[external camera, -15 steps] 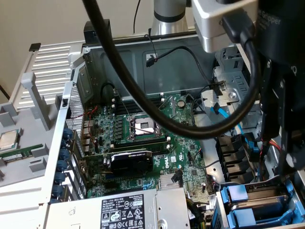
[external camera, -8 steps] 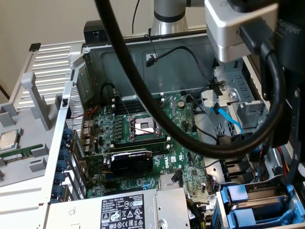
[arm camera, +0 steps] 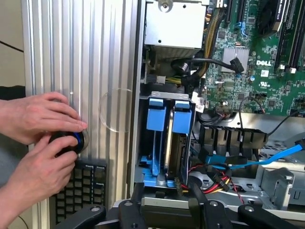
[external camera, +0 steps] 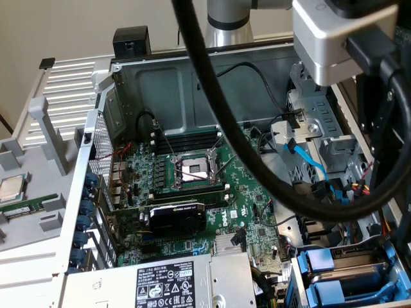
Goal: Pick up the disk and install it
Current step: 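Insert the first disk wire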
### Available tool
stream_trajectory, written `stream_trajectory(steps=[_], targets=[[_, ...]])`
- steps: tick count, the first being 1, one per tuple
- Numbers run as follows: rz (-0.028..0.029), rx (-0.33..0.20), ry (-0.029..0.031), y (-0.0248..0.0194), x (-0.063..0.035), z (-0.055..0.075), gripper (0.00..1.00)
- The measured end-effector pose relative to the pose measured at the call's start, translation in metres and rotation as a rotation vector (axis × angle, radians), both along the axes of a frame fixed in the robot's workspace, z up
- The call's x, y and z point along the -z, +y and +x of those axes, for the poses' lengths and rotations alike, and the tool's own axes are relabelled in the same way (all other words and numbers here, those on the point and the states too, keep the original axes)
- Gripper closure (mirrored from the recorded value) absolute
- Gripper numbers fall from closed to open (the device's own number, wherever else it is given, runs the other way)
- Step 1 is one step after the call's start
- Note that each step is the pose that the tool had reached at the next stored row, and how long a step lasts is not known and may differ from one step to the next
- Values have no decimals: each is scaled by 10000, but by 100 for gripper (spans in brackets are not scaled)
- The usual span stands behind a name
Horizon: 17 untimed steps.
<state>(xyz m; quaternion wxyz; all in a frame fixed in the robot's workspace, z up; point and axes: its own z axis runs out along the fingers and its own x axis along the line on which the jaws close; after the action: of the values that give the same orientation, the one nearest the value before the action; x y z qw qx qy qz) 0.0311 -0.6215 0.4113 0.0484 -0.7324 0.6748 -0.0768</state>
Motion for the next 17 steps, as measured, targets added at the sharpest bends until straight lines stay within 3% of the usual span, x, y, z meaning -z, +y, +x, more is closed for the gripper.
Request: stream_trajectory(steps=[6, 11, 15, 17], targets=[[6, -173, 55, -34, 1, 78, 51], [51, -175, 115, -125, 0, 166, 51], [130, -175, 170, -195, 1, 232, 51], [225, -199, 212, -201, 0, 241, 51]])
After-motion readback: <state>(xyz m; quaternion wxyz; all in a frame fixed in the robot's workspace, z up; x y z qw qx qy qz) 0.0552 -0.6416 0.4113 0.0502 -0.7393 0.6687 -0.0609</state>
